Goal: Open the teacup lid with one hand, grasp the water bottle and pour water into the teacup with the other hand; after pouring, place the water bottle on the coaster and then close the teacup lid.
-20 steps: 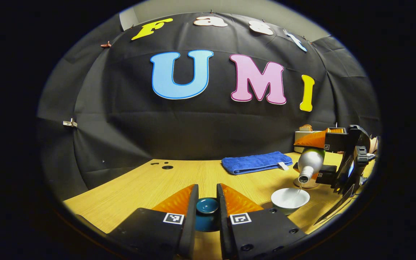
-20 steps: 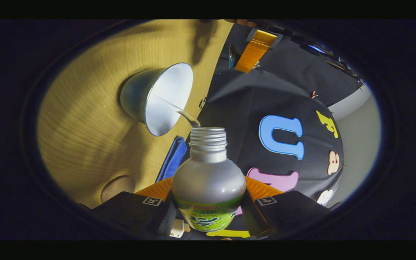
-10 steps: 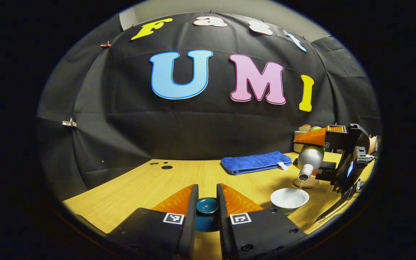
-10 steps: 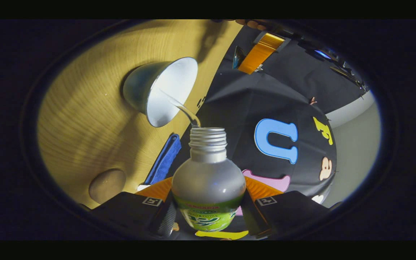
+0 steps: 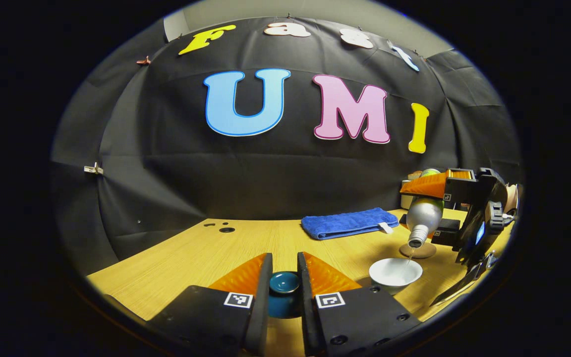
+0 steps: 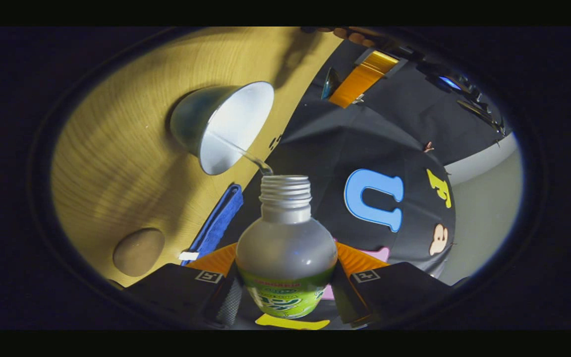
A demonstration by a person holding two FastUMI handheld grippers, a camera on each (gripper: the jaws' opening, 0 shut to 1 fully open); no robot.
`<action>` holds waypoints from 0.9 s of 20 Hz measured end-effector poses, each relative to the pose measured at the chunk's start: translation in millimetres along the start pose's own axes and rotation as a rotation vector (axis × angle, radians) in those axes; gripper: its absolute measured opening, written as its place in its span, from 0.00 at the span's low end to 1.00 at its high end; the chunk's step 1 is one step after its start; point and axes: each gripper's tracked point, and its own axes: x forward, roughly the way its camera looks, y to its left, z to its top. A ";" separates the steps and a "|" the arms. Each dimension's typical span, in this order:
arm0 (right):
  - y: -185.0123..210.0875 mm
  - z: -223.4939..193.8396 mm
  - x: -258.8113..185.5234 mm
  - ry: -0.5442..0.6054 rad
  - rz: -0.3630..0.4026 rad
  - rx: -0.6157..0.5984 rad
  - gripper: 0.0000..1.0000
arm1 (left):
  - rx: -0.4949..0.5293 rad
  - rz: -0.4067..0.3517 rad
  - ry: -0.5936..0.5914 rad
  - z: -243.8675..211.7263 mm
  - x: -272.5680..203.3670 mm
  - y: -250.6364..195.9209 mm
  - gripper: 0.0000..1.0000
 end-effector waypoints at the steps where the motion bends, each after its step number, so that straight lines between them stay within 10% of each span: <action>1: 0.3 0.7 -0.6 -0.001 0.000 -0.007 0.78 | 0.000 -0.003 0.000 -0.2 -0.5 -0.6 0.32; 18: -8.9 8.6 -1.8 -0.019 -0.020 -0.049 0.79 | 0.000 -0.025 0.000 -0.1 0.1 -3.1 0.34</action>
